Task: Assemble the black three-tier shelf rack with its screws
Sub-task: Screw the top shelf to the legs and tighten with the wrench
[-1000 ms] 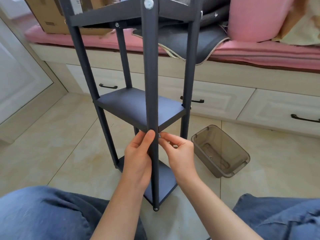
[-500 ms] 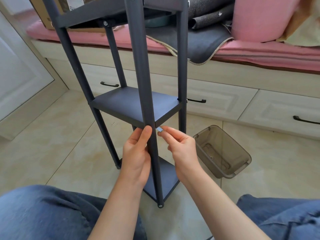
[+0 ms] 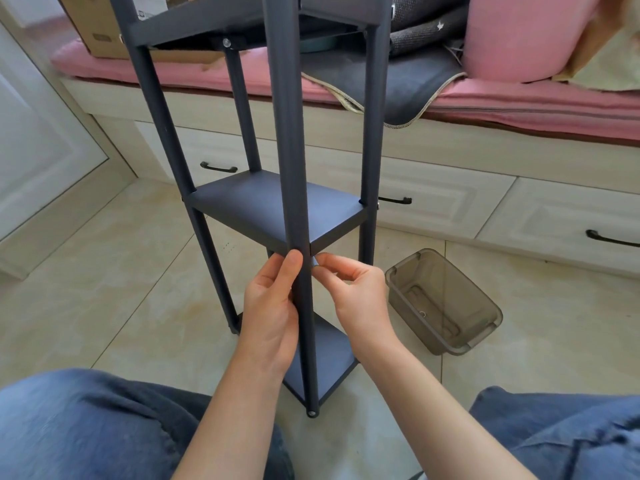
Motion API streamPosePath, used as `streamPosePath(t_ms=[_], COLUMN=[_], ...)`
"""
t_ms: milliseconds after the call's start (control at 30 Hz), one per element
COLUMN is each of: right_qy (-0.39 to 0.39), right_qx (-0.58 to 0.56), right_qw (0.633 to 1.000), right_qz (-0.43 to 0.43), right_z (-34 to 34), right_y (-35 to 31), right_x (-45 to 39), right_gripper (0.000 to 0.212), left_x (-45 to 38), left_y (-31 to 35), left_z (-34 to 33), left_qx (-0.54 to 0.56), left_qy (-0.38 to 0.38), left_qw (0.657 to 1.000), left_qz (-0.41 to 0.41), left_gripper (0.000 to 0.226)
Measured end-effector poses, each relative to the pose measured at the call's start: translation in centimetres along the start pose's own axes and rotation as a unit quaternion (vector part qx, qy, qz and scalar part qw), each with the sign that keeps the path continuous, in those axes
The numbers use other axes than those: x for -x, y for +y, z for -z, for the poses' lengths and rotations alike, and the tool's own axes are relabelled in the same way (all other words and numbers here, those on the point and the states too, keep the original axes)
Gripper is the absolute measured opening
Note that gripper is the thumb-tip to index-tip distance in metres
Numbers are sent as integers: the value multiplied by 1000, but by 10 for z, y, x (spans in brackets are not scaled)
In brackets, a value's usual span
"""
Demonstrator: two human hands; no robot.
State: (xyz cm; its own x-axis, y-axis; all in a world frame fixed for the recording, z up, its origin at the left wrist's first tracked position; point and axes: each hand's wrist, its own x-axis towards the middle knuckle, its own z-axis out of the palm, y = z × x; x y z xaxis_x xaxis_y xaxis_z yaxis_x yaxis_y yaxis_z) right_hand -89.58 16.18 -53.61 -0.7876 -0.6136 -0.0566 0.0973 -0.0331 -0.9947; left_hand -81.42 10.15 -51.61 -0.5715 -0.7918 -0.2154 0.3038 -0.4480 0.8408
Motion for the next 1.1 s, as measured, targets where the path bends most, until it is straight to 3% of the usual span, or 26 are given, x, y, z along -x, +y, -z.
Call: streamPosePath(t_ms=[100, 367, 700, 800, 933, 1100], right_qy=[1, -49, -22, -23, -10, -28], right_qx=[18, 98, 217, 195, 54, 64], right_qw=[1000, 992, 967, 975, 998, 997], right_qz=[24, 68, 136, 105, 4, -20], right_z=[-5, -14, -17, -12, 0, 2], right_y=[2, -3, 1, 2, -4, -7], right_x=[-1, -12, -14, -15, -22, -21], right_gripper=[27, 15, 18, 15, 14, 19], left_x=[0, -7, -5, -5, -5, -3], left_y=[0, 6, 7, 8, 11, 11], left_z=[1, 11, 22, 21, 20, 16], left_qx=[6, 22, -17, -3, 6, -8], left_qy=[2, 6, 3, 7, 17, 26], left_qw=[1000, 1000, 1000, 1000, 1000, 1000], left_qz=[-2, -19, -8, -2, 4, -3], left_gripper=[19, 34, 24, 18, 16, 20])
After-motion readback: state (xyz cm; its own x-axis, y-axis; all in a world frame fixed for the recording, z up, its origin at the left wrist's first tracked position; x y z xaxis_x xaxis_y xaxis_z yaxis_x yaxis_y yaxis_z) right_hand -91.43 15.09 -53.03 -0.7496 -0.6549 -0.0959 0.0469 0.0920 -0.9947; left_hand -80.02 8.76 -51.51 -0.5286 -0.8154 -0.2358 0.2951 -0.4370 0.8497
